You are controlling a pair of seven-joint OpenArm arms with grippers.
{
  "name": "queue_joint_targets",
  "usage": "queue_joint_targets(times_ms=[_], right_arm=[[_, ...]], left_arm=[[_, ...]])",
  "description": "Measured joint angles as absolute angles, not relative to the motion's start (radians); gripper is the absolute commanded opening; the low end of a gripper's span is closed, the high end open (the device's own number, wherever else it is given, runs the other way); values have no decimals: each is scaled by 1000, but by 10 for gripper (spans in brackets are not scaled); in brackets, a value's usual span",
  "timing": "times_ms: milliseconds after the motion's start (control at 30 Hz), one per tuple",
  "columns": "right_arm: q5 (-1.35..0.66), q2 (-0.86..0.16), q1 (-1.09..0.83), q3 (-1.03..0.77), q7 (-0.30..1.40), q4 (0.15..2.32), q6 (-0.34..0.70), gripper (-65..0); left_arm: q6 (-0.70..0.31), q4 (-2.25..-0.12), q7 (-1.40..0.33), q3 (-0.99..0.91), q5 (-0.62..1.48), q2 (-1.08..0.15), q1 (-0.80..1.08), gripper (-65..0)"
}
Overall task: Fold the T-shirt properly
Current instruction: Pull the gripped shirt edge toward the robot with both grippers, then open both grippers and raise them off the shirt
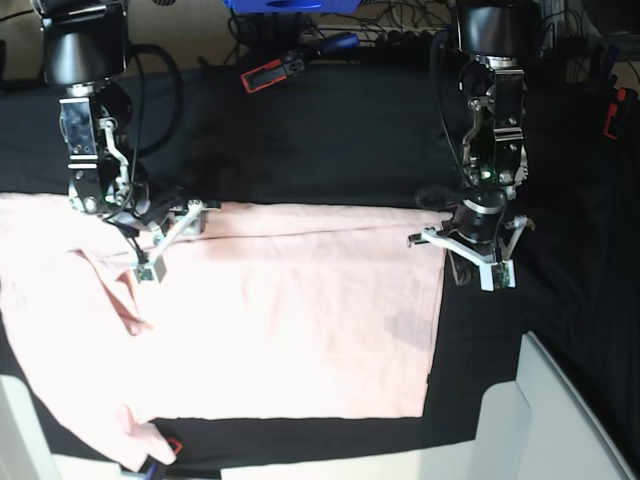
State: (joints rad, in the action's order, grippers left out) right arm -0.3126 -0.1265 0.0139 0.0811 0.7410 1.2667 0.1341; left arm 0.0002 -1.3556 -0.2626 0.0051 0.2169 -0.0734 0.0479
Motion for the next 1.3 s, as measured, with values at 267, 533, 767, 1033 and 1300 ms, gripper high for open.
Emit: queue_joint_targets(times_ms=[267,533,767,1033,1300], right_arm=[[-311,-120,13,81,742,1264,133,-312],[-315,-141,13,-213,740,1266,137,-308],[-426,-139,10,-559,804,1262,299,-178],[-487,-147,17,-889,900,1219,464,-104],[-496,-228,67,-941,846,982,464,-103]], left_arm=[[1,-1379,-257,11,216,-73,110,-637],[2,-1464,-255,8,225,-81,237,-628],[0,-1536,-264,7,225,-102,335,-359],[0,-1533,-263,7,228,-102,368,-331],[0,-1536,-262,7,228,-103,363,-331]])
